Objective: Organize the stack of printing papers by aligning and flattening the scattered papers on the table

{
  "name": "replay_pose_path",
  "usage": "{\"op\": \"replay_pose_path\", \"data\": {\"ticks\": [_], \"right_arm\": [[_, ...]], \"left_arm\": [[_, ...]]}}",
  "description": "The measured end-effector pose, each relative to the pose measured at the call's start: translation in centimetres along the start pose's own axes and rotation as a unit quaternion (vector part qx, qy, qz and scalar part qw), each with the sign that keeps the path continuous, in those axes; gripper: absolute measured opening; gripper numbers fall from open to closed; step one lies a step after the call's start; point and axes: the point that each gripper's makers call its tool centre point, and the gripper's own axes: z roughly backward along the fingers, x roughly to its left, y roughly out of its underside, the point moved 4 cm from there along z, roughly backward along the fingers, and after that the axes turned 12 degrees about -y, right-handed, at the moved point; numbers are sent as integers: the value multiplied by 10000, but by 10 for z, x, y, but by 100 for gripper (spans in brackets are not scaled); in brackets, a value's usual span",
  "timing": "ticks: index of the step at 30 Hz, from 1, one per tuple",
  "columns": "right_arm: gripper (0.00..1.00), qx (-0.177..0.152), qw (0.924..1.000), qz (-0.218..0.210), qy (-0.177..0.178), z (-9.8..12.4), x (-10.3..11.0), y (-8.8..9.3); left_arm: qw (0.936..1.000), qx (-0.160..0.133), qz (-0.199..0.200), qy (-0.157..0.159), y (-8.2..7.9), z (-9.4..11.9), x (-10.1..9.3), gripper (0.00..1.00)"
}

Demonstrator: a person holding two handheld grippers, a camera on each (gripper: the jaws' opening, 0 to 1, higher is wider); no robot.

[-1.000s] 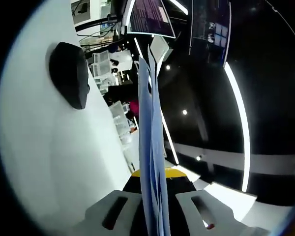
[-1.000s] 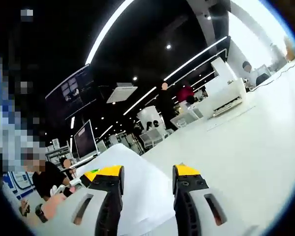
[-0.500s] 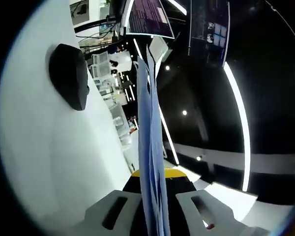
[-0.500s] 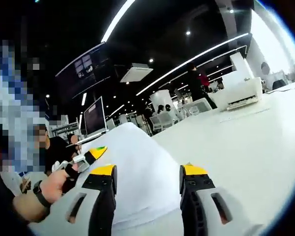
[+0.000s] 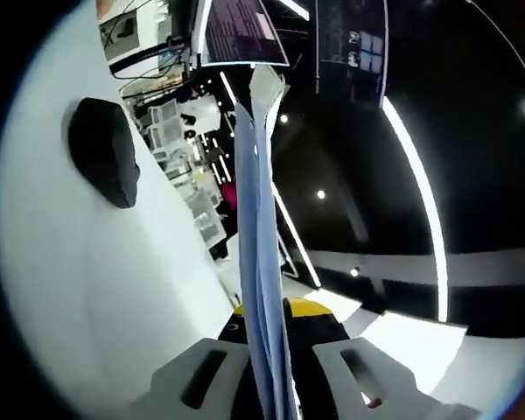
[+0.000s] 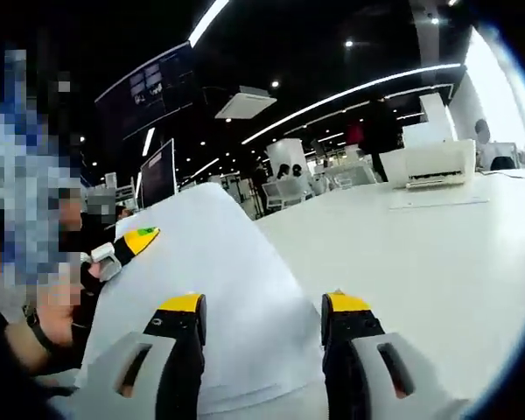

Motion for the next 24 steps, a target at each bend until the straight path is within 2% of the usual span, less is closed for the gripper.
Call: {"op": "replay_pose_path", "data": {"ticks": [2,4,12,15,17,18,21,24], "right_arm": [[48,-20,9999,140,12,0,2,-1],[49,148,9995,278,81,0,0,2],[49,219,9990,310,230,9,-11,3],[47,365,9968,555,451,18,-24,4],[44,678,9938,666,582,23,-32,10],[44,729,9931,693,608,25,-34,11],[44,663,9933,699,643,30,-35,9],[44,248,9975,434,505,40,-32,3]], "left_arm": [[10000,-28,-48,28,0,2,-3,6],[10000,-27,-66,49,1,2,-4,6],[9998,-3,-110,170,2,4,-12,6],[9997,11,-178,167,2,3,-13,6],[9997,26,-177,179,0,0,-12,6],[9997,29,-189,172,0,-1,-12,6],[9996,38,-208,193,-1,-4,-13,6],[9994,30,-262,237,-5,-8,-16,6]]}}
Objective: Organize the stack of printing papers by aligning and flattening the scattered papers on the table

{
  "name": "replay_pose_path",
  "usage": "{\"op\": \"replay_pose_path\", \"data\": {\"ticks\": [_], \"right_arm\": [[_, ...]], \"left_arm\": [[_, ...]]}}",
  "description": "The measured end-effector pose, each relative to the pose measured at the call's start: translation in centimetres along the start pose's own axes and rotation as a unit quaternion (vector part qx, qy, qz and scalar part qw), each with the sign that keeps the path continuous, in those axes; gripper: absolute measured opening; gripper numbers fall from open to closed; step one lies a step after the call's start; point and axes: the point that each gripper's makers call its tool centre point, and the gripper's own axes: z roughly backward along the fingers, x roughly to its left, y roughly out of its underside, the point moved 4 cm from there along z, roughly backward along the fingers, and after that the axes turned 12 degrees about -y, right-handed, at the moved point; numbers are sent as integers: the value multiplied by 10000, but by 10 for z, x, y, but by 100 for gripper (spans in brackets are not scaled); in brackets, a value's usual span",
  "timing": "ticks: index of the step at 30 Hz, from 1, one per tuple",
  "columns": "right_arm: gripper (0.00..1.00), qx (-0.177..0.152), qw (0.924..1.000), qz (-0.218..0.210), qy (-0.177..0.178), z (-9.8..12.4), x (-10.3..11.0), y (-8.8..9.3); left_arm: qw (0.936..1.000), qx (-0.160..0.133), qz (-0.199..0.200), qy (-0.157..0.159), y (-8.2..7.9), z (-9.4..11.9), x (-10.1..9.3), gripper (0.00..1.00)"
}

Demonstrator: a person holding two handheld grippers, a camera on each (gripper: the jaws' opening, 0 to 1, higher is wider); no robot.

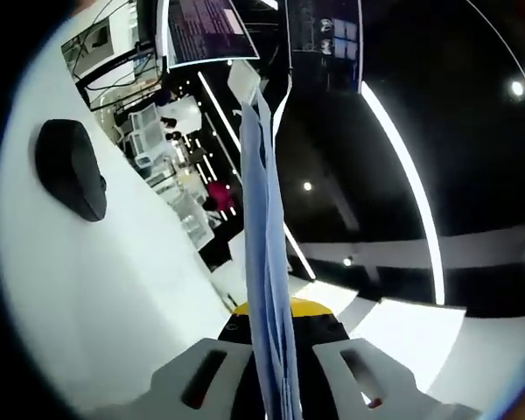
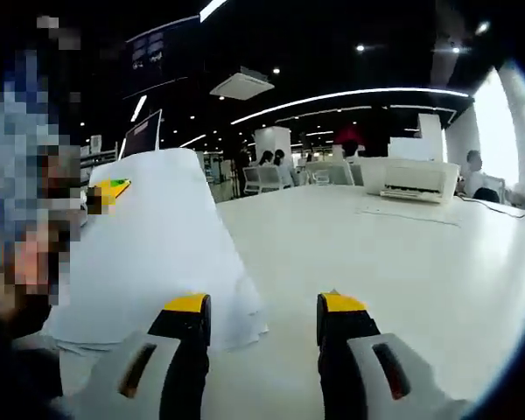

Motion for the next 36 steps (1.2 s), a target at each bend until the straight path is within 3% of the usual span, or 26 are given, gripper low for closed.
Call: {"op": "replay_pose_path", "data": {"ticks": [3,5,9,18,22,31,36], "right_arm": [[45,-362,9972,-533,-377,8,6,-4],[48,-579,9922,-923,-600,11,8,-7],[53,-714,9849,-1231,-988,15,18,-10],[55,-917,9743,-1469,-1439,19,34,-14],[52,-780,9736,-1509,-1522,18,39,-11],[52,-896,9721,-1495,-1573,20,39,-14],[54,-917,9708,-1556,-1577,19,39,-14]], "left_arm": [[9997,-29,-226,68,-7,-2,-6,6],[9997,-87,-162,130,-15,-4,-10,6],[9994,-128,-223,215,-23,-9,-19,6],[9984,-127,-248,491,-23,-16,-38,6],[9976,-93,-117,670,-21,-17,-43,6],[9967,-121,45,796,-18,-14,-52,6],[9939,-239,229,1056,-22,-12,-60,6]]}}
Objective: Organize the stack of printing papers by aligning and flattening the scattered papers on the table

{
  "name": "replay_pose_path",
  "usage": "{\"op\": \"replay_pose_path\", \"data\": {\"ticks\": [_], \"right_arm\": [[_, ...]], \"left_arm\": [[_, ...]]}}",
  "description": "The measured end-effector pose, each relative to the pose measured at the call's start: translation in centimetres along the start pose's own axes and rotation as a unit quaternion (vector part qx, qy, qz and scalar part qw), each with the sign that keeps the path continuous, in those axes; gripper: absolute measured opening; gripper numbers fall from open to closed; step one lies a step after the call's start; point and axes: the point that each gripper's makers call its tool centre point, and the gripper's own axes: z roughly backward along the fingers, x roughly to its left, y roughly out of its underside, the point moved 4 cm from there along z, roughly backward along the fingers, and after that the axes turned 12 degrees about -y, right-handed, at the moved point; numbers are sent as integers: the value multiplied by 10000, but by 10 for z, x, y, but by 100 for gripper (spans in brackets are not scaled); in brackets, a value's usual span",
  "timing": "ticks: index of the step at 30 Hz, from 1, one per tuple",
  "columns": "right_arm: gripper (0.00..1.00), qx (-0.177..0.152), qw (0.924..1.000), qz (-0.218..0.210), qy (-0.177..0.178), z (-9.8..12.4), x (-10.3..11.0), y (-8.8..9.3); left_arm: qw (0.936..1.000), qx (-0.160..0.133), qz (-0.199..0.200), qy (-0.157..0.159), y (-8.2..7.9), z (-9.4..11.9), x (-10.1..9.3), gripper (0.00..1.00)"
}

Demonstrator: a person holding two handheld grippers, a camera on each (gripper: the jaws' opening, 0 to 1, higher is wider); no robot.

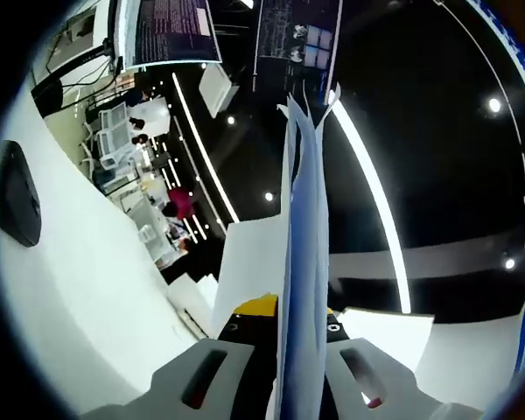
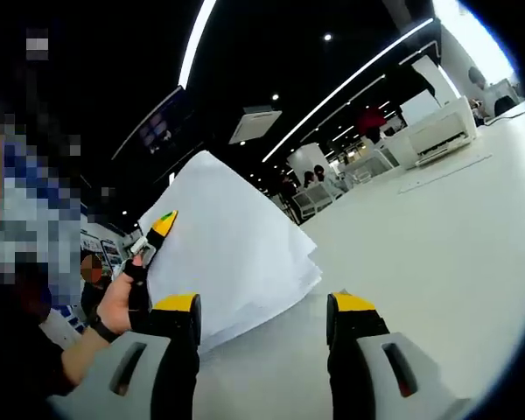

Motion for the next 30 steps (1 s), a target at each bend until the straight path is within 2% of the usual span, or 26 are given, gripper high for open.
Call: {"op": "replay_pose_path", "data": {"ticks": [6,13,17,22,24,27,30], "right_arm": [[54,-79,9999,-88,-97,1,1,-1],[50,24,9998,-159,-137,-1,2,2],[51,-113,9991,-343,-204,0,1,-1],[50,-277,9969,-619,-405,0,1,-5],[50,-272,9960,-688,-501,-1,3,-5],[54,-229,9937,-813,-734,-4,7,-3],[57,-235,9929,-840,-810,-6,9,-4]], "left_arm": [[9999,44,-31,105,2,-3,-11,6],[9996,78,16,257,-1,-7,-10,6],[9994,76,19,346,0,-8,-16,6],[9984,139,58,545,3,-12,-25,6],[9985,230,27,502,7,-13,-26,6],[9981,255,48,565,9,-14,-30,6],[9972,296,186,666,11,-14,-37,6]]}}
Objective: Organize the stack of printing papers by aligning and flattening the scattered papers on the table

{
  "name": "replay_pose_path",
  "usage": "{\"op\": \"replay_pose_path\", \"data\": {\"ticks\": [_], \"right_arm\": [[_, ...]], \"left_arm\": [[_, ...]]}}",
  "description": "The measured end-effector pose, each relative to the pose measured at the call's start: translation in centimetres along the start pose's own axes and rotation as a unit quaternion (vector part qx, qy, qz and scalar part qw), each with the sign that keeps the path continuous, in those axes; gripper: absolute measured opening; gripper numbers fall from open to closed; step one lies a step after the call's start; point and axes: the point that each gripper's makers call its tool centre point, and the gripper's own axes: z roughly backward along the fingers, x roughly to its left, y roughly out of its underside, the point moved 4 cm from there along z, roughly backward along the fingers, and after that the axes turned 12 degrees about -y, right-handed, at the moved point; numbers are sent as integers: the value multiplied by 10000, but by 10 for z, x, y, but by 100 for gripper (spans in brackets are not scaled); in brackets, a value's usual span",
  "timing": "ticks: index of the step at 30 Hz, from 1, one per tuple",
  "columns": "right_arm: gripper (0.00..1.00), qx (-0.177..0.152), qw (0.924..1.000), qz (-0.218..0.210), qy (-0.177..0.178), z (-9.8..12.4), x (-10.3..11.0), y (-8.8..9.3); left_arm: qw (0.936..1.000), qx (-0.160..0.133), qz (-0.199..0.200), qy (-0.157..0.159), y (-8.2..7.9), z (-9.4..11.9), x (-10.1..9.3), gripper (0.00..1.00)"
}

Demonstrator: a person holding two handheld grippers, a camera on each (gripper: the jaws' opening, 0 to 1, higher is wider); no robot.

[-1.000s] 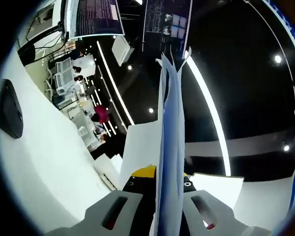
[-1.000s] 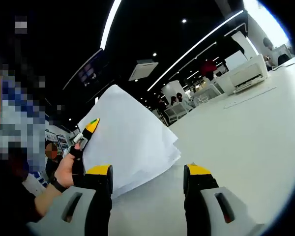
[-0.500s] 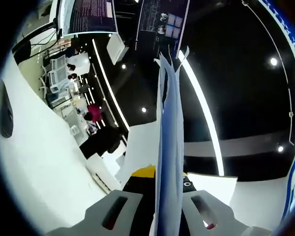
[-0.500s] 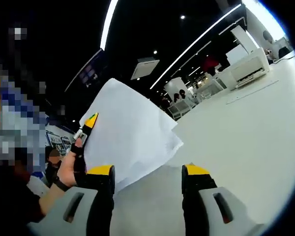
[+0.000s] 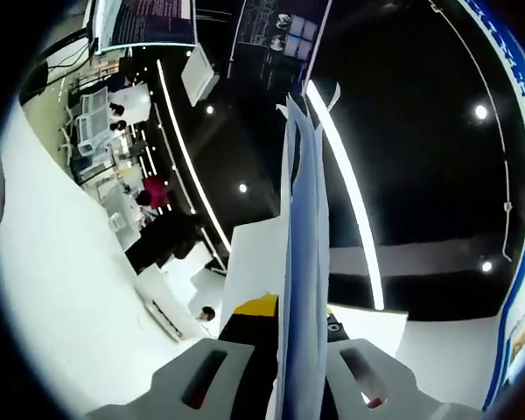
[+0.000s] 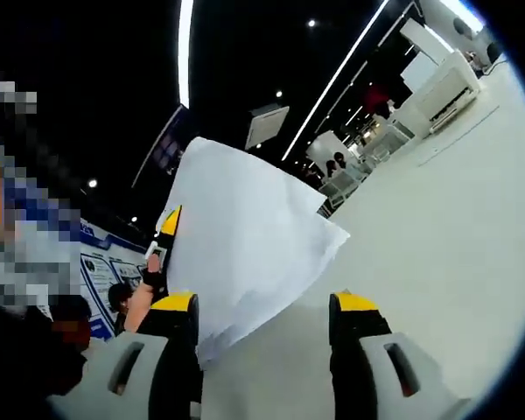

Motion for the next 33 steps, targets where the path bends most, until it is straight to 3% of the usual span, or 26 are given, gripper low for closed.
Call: {"op": "replay_pose_path", "data": {"ticks": [5,12,17,23,27,29,33], "right_arm": [[64,-272,9984,-74,-480,-2,13,-6],[69,-171,9972,95,-715,-7,21,-4],[71,-355,9943,69,-1004,-11,29,-8],[70,-652,9891,108,-1317,-10,37,-16],[68,-815,9861,217,-1434,-10,43,-20],[66,-757,9854,251,-1502,-10,45,-18],[48,-815,9777,208,-1924,-8,55,-18]], "left_arm": [[9996,28,66,273,6,2,-18,6],[9979,46,249,589,11,3,-30,6],[9930,52,816,847,16,6,-36,6],[9883,106,1346,712,24,5,-28,6],[9803,-127,1850,678,26,12,-20,6],[9812,-94,1863,502,32,14,-13,6],[9800,-77,1988,-23,41,17,8,6]]}}
